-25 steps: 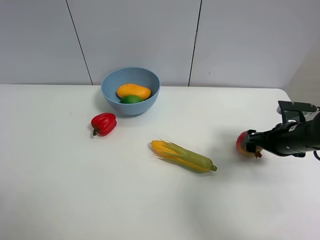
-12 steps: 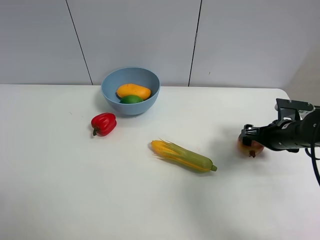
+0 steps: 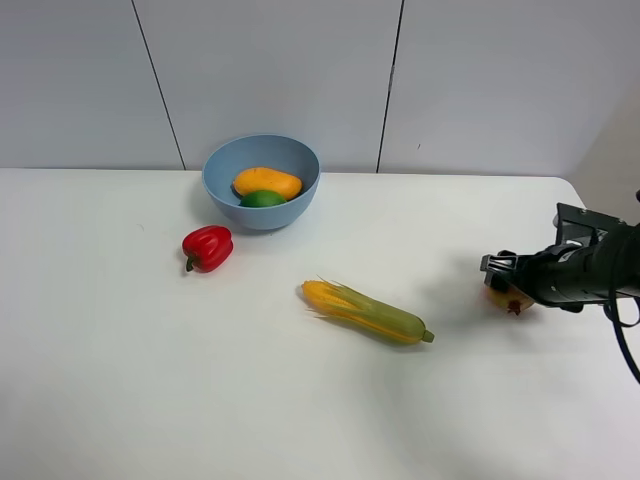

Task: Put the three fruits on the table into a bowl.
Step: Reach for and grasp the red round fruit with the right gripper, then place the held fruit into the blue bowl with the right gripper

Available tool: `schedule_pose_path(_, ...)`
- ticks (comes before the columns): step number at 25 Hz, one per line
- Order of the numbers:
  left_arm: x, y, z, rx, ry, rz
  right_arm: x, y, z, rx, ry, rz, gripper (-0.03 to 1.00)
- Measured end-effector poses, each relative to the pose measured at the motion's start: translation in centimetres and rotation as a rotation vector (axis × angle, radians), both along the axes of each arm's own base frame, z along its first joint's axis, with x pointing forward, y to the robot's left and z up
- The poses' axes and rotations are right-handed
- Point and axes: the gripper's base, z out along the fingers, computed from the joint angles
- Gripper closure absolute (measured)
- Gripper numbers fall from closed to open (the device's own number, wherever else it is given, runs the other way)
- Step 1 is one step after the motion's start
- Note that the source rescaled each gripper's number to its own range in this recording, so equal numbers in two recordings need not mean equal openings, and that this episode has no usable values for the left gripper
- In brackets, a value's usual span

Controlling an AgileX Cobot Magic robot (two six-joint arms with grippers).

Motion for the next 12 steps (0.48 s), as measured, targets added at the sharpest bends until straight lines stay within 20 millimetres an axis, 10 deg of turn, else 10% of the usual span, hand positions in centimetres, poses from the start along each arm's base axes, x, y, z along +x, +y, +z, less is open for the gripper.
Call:
schedule_pose_path(5,0.0,0.0,0.0,0.000,0.000,0.000,3.0,2.2,2.4,0.074,-0.045,0.016,0.73)
schedule_pose_path(12,0.0,0.0,0.0,0.000,0.000,0.000,12.0,13.1,12.5,0.064,-0.368,0.395,0.73)
